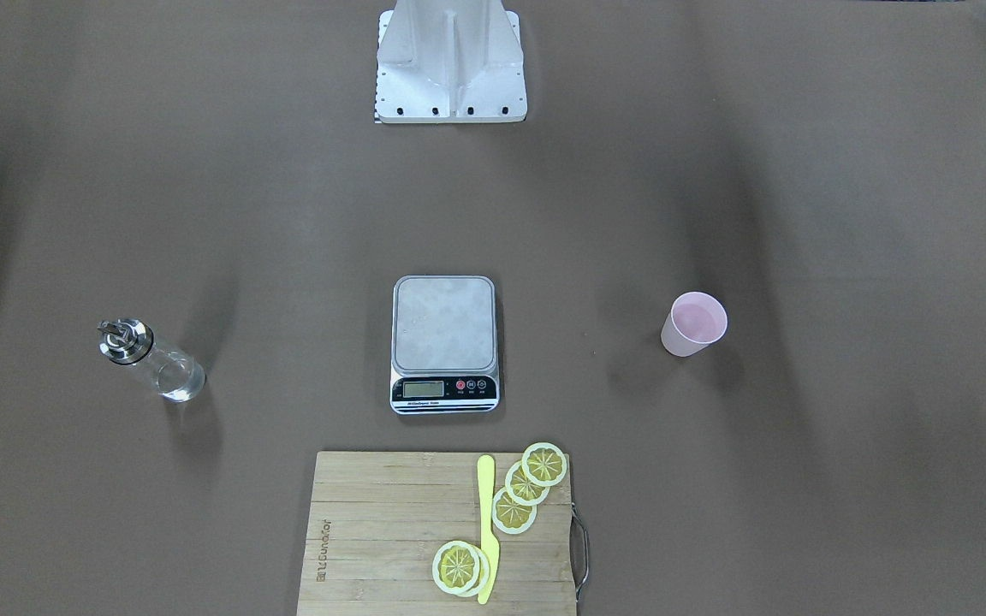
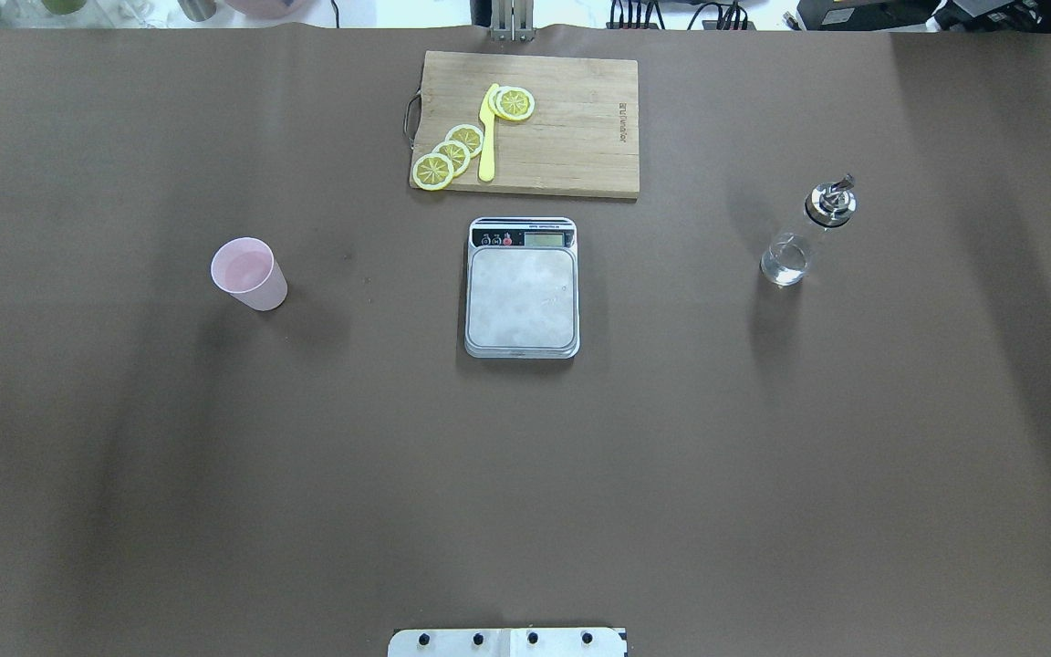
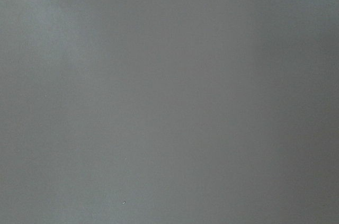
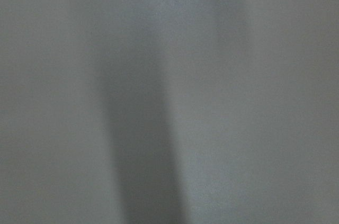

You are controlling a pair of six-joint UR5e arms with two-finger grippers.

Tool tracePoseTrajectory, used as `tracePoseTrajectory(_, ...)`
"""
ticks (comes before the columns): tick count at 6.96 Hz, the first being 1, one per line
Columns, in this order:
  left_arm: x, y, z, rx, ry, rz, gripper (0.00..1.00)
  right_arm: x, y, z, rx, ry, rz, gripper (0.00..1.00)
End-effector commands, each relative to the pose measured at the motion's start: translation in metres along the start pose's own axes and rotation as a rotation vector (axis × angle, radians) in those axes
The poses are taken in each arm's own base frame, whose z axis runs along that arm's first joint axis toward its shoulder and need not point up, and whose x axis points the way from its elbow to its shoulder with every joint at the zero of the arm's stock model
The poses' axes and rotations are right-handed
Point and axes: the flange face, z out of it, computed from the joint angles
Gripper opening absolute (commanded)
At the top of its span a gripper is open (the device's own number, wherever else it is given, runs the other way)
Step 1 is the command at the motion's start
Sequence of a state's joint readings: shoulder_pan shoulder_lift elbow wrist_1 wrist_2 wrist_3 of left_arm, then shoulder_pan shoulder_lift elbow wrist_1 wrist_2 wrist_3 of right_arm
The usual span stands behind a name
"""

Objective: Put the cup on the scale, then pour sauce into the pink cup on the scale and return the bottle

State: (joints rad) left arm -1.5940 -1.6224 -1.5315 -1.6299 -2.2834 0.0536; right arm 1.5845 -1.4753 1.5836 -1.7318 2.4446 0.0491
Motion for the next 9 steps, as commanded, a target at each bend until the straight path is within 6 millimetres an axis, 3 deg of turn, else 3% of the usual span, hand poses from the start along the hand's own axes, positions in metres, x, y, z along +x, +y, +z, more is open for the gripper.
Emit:
tracePoseTrajectory(1, 0.0, 0.0, 0.0, 0.002, 0.001, -0.001, 0.99, 0.001, 0.001, 0.0, -0.001, 0.001, 0.002, 1.0)
tracePoseTrajectory(4, 0.004, -0.005, -0.004, 0.008, -0.006, 0.007, 0.99, 0.002, 0.002, 0.001, -0.001, 0.003, 0.002, 1.0)
tracePoseTrajectory(6, 0.02, -0.013, -0.017, 0.042, -0.01, 0.047, 0.99, 0.0, 0.001, 0.0, 0.002, 0.002, -0.002, 1.0)
tracePoseTrajectory(7, 0.039, -0.022, -0.019, 0.08, -0.006, 0.102, 0.99, 0.0, 0.0, -0.001, 0.002, 0.002, -0.002, 1.0)
tracePoseTrajectory(8, 0.074, -0.034, -0.038, 0.125, 0.004, 0.03, 0.99, -0.001, 0.0, -0.001, 0.003, 0.002, -0.004, 1.0)
tracePoseTrajectory(9, 0.154, -0.05, -0.031, 0.113, 0.045, -0.028, 0.99, 0.0, 0.001, 0.0, 0.003, 0.002, -0.004, 1.0)
